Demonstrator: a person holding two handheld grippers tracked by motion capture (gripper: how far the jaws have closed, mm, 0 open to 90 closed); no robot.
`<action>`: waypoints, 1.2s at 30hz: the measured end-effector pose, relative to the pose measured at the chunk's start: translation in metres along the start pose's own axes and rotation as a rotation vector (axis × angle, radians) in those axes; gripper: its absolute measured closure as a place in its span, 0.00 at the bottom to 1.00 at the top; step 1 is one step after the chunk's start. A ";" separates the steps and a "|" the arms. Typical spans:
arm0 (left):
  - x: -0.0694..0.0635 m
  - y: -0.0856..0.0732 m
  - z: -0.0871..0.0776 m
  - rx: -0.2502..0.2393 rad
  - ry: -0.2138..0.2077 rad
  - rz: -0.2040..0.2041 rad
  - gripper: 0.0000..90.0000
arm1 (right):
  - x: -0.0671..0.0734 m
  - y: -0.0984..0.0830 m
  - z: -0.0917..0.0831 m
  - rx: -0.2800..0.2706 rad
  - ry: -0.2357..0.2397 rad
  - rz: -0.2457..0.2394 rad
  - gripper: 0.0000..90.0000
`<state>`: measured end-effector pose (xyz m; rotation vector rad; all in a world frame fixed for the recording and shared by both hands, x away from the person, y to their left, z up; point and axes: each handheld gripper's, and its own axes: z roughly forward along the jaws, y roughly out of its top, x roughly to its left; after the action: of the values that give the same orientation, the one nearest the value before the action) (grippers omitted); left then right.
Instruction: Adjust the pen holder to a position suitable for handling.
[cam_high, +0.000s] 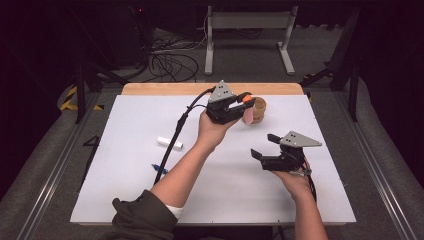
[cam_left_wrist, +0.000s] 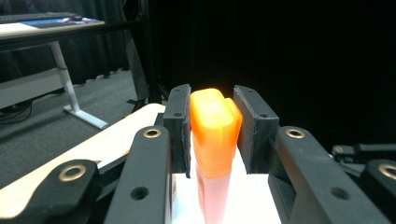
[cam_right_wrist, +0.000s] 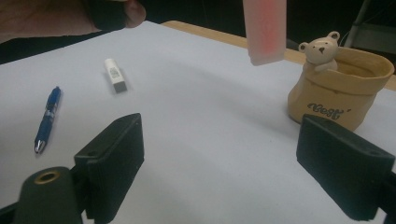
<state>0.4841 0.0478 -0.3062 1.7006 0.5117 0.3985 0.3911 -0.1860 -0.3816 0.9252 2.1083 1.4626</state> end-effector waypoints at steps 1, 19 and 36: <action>0.001 0.000 0.002 0.000 0.001 -0.003 0.76 | 0.000 0.000 0.000 -0.002 0.002 0.003 0.17; 0.016 0.004 0.033 0.011 0.040 0.008 0.76 | -0.006 -0.001 -0.003 -0.001 0.000 0.024 0.13; 0.027 0.001 0.064 -0.006 0.086 0.009 0.76 | -0.010 -0.002 -0.005 -0.001 0.004 0.030 0.14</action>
<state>0.5405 0.0093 -0.3175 1.6856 0.5650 0.4809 0.3944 -0.1965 -0.3821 0.9582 2.1043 1.4811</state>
